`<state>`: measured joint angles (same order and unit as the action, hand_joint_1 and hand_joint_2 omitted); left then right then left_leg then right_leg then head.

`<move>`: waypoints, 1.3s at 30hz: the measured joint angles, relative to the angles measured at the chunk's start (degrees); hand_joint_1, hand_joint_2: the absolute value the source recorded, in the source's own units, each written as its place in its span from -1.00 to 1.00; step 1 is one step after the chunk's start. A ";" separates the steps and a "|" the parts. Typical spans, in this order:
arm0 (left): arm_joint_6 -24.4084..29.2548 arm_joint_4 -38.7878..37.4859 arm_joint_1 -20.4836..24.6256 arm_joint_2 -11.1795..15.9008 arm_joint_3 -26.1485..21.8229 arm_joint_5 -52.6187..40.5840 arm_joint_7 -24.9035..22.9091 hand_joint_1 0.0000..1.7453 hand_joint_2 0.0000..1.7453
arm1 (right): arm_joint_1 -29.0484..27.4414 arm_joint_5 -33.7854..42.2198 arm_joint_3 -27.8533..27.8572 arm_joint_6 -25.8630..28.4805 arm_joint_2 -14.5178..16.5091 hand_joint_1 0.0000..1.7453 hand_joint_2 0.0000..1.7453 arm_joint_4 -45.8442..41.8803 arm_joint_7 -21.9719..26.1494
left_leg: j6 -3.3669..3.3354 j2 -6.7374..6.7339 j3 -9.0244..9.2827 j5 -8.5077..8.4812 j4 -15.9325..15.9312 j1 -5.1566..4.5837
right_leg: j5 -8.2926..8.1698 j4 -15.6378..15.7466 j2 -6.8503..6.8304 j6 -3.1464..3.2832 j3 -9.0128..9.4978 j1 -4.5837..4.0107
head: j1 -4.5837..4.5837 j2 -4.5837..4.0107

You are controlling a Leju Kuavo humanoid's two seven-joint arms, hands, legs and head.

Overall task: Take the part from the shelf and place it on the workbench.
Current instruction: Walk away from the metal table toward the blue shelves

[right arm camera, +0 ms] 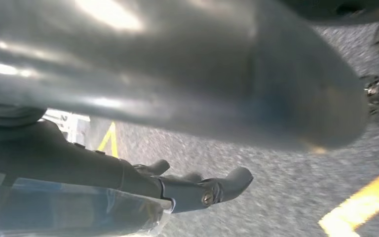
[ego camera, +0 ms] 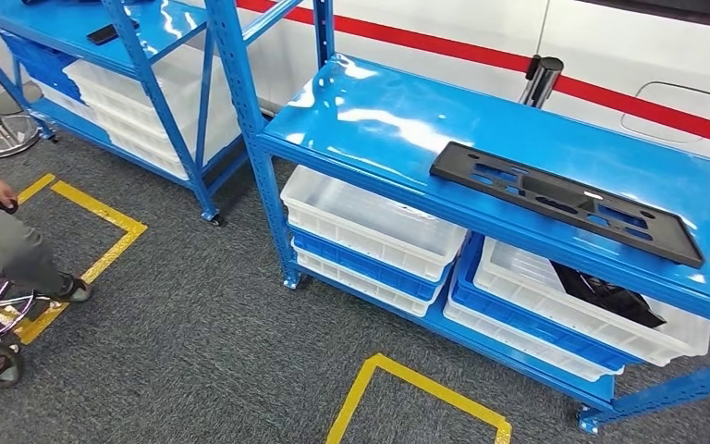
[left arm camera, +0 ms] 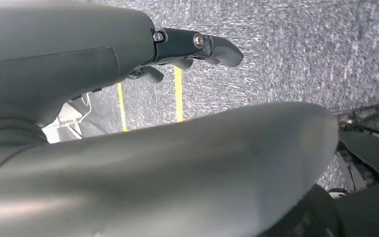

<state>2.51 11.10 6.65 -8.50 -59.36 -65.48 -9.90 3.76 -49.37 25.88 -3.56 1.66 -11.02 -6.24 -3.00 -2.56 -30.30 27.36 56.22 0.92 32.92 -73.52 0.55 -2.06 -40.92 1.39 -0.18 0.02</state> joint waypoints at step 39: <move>-2.04 -0.04 0.57 0.23 -0.02 -2.32 3.70 -1.00 1.00 | -0.01 -0.61 2.49 2.07 0.79 -1.00 1.00 0.09 -3.08 | 1.89 -2.64 1.02 1.09 -0.06 0.39 | -5.65 16.00 -2.16 -0.53 9.77 0.90 | -0.52 0.00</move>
<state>0.47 11.06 7.22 -8.27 -59.39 -67.80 -6.20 3.75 -49.98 28.37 -1.49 2.45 -10.93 -9.32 -1.11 -5.20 -29.29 28.45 56.17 1.31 27.27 -57.52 -1.61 -2.59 -31.16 2.29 -0.71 0.02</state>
